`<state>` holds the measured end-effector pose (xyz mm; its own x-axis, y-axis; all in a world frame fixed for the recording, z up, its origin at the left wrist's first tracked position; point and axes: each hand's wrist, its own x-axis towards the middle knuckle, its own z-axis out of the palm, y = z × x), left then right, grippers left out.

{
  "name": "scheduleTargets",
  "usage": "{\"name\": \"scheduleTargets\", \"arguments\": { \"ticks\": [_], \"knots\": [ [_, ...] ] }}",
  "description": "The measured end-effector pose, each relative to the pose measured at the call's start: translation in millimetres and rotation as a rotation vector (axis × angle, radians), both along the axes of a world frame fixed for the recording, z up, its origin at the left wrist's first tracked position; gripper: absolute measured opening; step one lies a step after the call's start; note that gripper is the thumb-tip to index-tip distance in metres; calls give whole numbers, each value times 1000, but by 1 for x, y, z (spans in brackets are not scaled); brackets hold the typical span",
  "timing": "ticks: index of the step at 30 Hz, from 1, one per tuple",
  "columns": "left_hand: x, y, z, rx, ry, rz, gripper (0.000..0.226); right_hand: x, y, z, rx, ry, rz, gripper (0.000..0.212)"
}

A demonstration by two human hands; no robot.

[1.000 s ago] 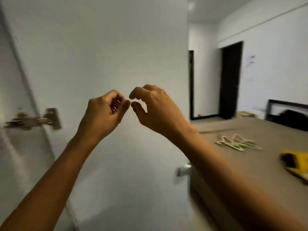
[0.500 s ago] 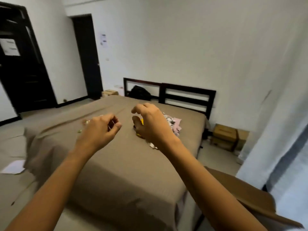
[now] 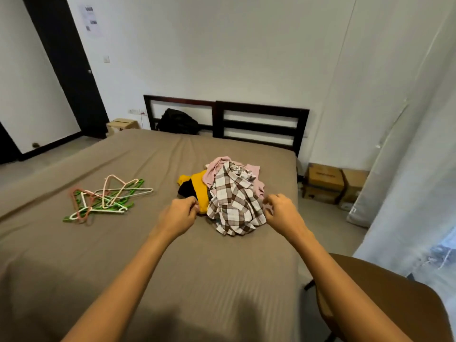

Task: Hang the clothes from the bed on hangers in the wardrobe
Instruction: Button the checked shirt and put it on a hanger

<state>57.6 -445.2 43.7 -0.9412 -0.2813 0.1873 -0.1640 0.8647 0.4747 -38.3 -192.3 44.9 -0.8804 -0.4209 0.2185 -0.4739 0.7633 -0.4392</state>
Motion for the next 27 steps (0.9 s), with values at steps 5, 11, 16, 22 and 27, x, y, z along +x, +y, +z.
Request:
{"name": "scheduleTargets", "arguments": {
  "ticks": [5, 11, 16, 22, 27],
  "knots": [
    [-91, -36, -42, 60, -117, -81, 11, -78, -47, -55, 78, -164, -88, 22],
    [-157, -76, -99, 154, -184, -121, 7, -178, -109, -117, 112, -299, -83, 25],
    [-203, -121, -140, 220, -253, -153, 5, -254, -154, -154, 196, -350, -120, 26],
    [-264, -169, -194, 315, -268, -201, 14, -340, -201, -191, 237, -378, -153, 44],
    [-310, -193, -238, 404, -298, -209, 42, -402, -235, -223, 127, -399, -200, 65]
  ]
}}
